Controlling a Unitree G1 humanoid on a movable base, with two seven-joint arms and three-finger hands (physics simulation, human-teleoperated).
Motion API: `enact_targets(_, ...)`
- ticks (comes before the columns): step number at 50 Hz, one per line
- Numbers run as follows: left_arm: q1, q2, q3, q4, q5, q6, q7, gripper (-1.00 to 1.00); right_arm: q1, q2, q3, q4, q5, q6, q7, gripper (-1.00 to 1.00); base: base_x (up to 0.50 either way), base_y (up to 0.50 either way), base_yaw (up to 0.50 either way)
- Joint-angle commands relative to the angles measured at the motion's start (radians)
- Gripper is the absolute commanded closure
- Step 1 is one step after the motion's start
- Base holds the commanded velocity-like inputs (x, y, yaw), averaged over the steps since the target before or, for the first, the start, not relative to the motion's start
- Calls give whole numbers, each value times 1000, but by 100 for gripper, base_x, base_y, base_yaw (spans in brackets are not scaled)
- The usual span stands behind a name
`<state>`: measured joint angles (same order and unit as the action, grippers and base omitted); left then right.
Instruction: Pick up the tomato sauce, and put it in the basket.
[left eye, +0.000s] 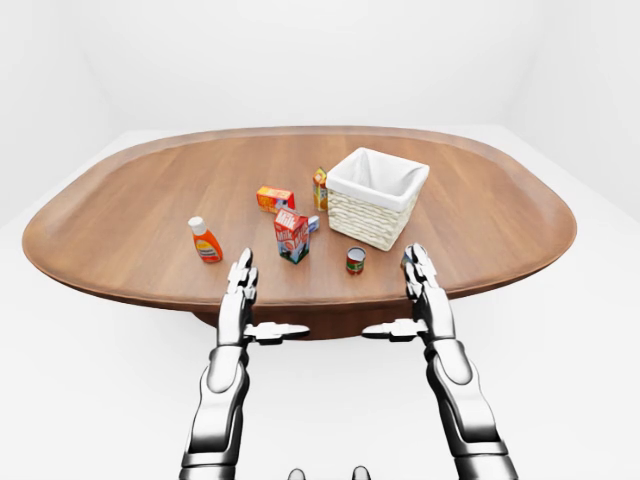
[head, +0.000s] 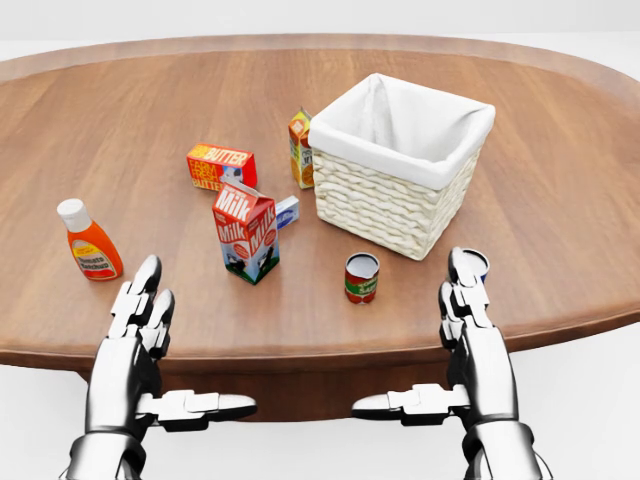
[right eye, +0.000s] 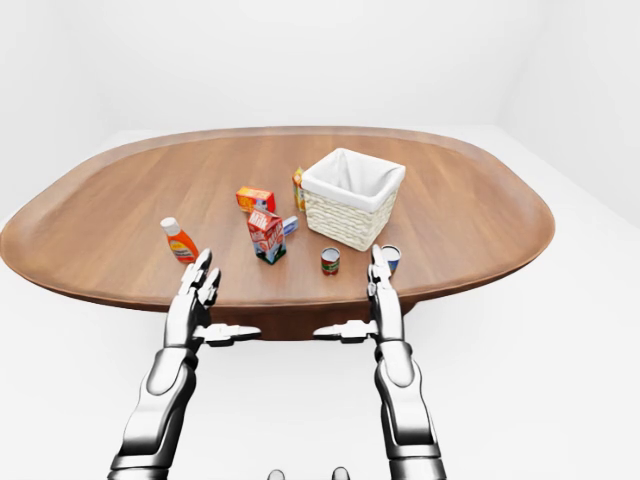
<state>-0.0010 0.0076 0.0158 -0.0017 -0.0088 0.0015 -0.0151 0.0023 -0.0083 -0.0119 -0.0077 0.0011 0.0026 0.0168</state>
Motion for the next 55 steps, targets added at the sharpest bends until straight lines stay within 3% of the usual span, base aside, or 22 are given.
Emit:
enact_targets(1,-4,13,27,-7,-15,7,-23,-92,2,-12,-18,-15,-3,3,28,-100,0,0,0)
enact_targets(11,-9,18,34,-45,-21,45,-26,-91,-6,-11,-18,-12,-12,3,26,-100,0,0,0)
enact_targets(13,-7,19,36,-73,-22,69,-27,-91,-10,-14,-21,-20,-17,7,25,-100,0,0,0)
enact_targets(16,-6,21,37,-104,-22,86,-31,-92,-15,-17,-28,-45,-14,23,24,-100,0,0,0)
enact_targets(22,-2,23,42,-176,-26,86,-42,-92,-19,-22,-46,-119,16,85,34,-100,0,0,0)
enact_targets(55,-7,27,60,-260,-31,86,-53,-91,17,-20,-59,-332,69,85,75,-100,0,0,0)
